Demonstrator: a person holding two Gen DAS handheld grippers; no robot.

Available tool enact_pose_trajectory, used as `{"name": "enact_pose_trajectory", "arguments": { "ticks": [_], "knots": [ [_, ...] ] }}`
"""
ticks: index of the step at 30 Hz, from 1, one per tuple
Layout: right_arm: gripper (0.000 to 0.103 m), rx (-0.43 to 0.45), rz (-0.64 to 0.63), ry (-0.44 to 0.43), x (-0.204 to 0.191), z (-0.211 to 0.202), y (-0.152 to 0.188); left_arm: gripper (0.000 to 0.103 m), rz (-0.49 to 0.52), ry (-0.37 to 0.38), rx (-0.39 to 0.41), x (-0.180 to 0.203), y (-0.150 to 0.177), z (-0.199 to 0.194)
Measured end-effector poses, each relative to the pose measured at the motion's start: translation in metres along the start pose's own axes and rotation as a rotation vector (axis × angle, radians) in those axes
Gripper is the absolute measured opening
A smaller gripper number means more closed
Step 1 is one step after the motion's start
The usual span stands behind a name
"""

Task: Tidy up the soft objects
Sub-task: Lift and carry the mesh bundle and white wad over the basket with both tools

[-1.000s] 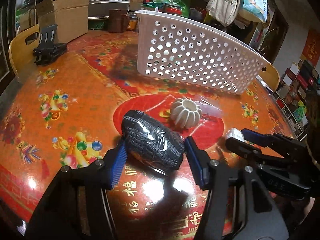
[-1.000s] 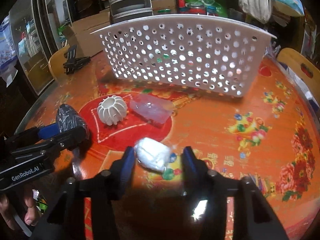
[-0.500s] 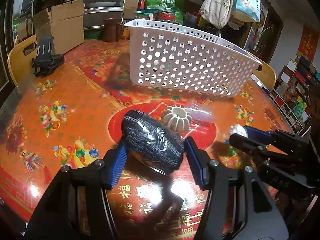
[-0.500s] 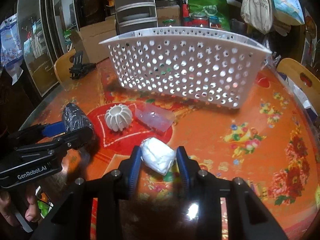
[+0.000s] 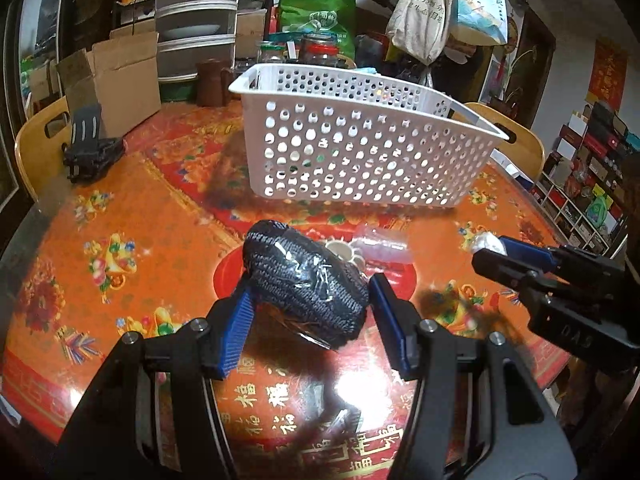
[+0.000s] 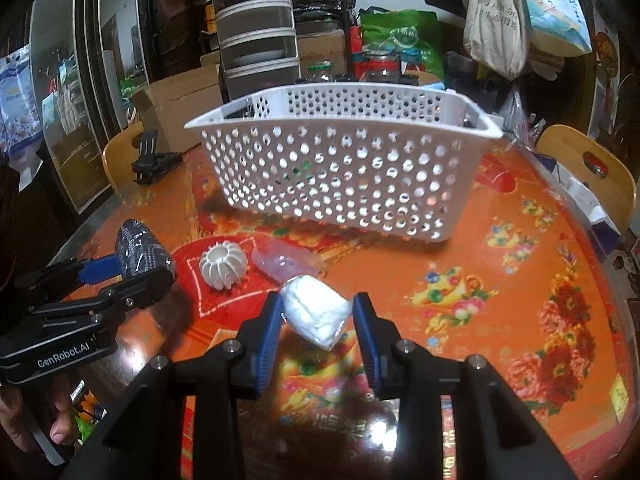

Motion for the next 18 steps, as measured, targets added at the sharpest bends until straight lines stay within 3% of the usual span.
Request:
{"name": "enact_pose_trajectory", "arguments": {
  "ticks": [18],
  "knots": [
    [0.035,0.104,0.024,0.090,0.030,-0.030,-0.061,0.054,0.009,-0.032,0.066,-0.003,-0.071,-0.016]
  ]
}}
Point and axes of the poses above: each gripper's, at about its wrist camera, not at the fingertips, and z roughly the way its jaws point, x to its right, y to its underside, the point moved 7 cm from there along z, roughly the way its jaws point, and after that the axes turned 5 degrees about y, right-handed, at the moved point
